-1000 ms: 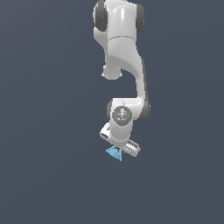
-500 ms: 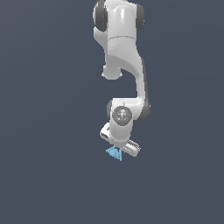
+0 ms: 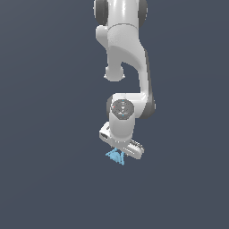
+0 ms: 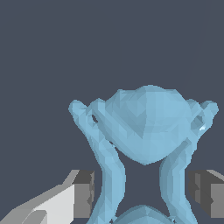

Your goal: Pick up the object and move it to a goal position.

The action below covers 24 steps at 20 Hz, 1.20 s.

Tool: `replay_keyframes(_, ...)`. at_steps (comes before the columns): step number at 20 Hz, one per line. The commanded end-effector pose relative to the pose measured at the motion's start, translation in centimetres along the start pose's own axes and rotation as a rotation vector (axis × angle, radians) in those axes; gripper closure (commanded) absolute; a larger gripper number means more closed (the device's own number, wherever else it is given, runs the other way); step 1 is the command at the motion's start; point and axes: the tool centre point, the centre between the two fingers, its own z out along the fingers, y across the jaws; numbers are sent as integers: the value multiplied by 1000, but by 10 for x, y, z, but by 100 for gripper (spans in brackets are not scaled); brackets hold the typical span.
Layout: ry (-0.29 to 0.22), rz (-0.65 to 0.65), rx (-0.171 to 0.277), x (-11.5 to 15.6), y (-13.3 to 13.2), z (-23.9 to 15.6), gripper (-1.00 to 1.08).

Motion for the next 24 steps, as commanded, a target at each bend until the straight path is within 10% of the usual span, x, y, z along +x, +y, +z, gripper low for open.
replay_keyframes(1, 26, -8, 17, 11, -1, -25, 108)
replay_keyframes(24, 357, -133, 259, 87, 15, -386, 108)
